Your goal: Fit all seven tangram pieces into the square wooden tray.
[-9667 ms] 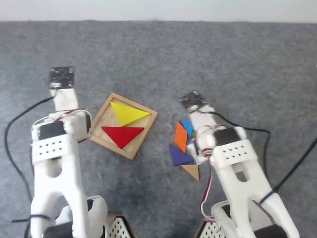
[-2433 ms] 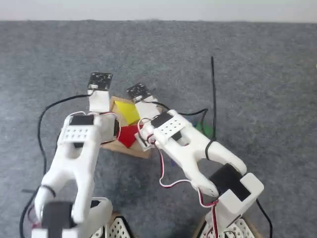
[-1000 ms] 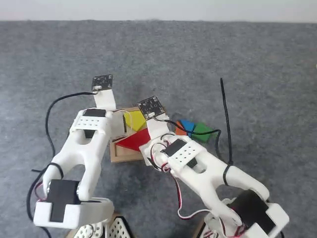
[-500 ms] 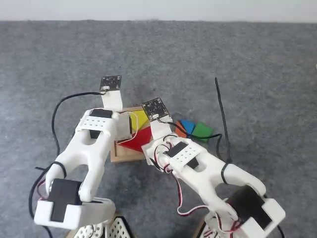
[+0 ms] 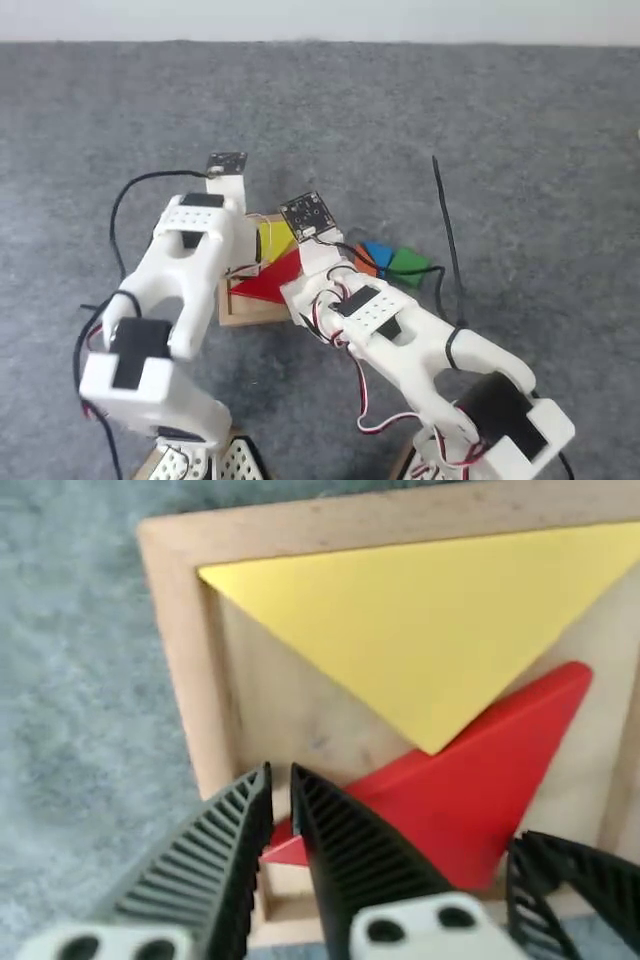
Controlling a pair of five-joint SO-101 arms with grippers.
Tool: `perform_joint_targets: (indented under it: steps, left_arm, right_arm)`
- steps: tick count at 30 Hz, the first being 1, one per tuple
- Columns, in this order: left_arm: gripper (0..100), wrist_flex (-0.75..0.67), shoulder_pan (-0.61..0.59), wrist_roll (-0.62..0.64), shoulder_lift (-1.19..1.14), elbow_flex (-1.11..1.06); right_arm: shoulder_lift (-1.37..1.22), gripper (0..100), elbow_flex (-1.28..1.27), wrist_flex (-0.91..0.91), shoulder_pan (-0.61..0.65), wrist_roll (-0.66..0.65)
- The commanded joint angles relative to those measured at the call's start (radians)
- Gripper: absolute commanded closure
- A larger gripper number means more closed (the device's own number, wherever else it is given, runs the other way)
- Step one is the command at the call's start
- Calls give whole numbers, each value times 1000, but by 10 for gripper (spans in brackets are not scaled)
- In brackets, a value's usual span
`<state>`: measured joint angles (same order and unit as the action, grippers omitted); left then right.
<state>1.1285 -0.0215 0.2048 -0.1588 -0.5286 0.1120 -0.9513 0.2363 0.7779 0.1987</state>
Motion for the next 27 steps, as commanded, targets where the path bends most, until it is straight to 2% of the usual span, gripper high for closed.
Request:
perform_joint_targets:
  steps: [1, 7, 12, 18, 23, 27]
  left_arm:
    - [979, 41, 0, -15, -48, 68]
    - [987, 40, -5, -17, -48, 67]
    - [987, 23, -12, -12, -37, 65]
    - [988, -68, -3, -8, 71, -42]
    - [987, -57, -9, -8, 57, -30]
    - [987, -35, -26, -8, 14, 13]
  right_arm:
    - [33, 992, 8, -58, -10, -29]
    - [44, 992, 2, -50, -8, -35]
    - [96, 992, -40, 71, -2, -35]
    - [150, 992, -83, 91, 68, -38]
    - [163, 991, -46, 101, 68, -104]
    - [159, 920, -44, 101, 68, -106]
